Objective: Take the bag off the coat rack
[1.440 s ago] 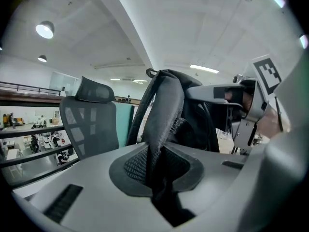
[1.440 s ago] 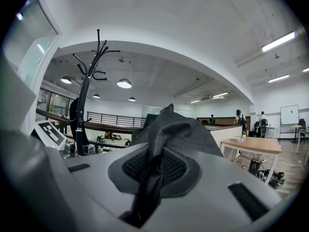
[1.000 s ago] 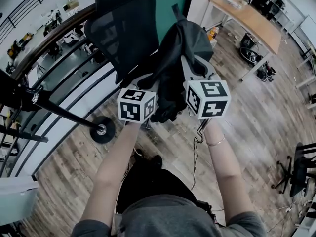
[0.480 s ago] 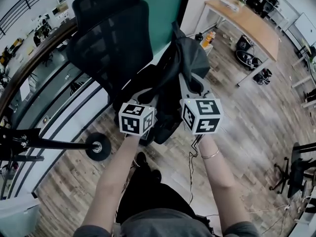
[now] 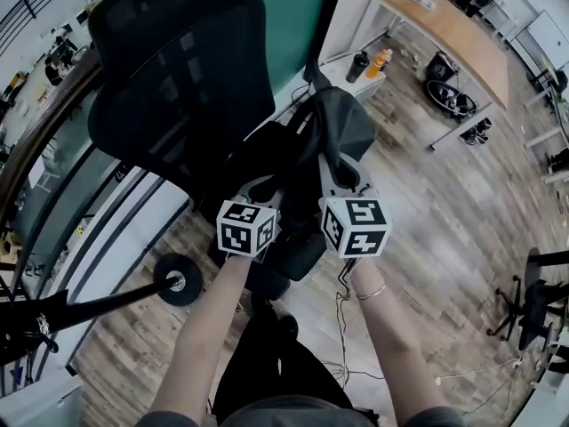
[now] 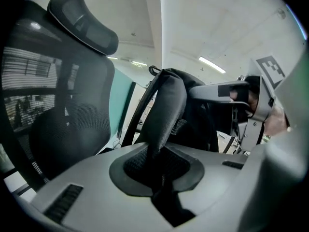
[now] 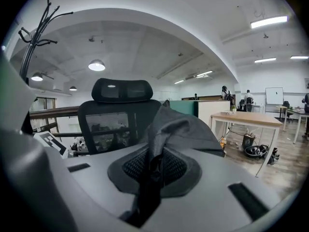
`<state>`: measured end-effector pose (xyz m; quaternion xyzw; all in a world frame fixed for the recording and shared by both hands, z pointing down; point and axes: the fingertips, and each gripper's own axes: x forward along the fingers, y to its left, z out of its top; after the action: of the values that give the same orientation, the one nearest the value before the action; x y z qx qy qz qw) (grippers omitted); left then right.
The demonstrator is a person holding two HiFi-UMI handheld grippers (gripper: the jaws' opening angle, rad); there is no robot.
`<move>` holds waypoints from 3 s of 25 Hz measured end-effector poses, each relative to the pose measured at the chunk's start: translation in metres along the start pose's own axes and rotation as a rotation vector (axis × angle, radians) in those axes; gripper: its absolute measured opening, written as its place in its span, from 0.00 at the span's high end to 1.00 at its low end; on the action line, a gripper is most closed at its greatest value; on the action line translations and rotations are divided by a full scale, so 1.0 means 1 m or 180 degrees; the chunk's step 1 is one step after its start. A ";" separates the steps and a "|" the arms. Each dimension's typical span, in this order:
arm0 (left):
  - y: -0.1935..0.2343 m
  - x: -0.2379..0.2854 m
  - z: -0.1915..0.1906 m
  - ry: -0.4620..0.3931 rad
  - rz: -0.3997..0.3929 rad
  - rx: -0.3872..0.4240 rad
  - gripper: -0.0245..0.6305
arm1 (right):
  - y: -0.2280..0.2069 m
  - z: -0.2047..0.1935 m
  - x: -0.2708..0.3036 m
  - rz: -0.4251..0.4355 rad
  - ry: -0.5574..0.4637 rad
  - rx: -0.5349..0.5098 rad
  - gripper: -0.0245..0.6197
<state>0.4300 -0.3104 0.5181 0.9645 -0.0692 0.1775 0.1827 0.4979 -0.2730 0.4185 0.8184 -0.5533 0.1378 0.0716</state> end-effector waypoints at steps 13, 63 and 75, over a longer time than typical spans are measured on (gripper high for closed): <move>0.093 0.041 -0.030 0.0219 0.0192 -0.0143 0.86 | 0.015 -0.041 0.100 0.0083 0.0305 0.0075 0.89; 0.161 -0.110 -0.049 0.0174 0.1499 -0.0648 0.63 | 0.147 -0.076 0.092 0.1052 0.0621 0.0025 0.63; 0.092 -0.168 -0.033 -0.0066 0.1616 -0.0298 0.79 | 0.133 -0.083 -0.001 0.0990 0.0504 0.0215 0.79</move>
<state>0.2455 -0.3718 0.5151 0.9085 -0.3192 0.2044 0.1760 0.3625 -0.2995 0.4928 0.7115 -0.6609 0.2298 0.0652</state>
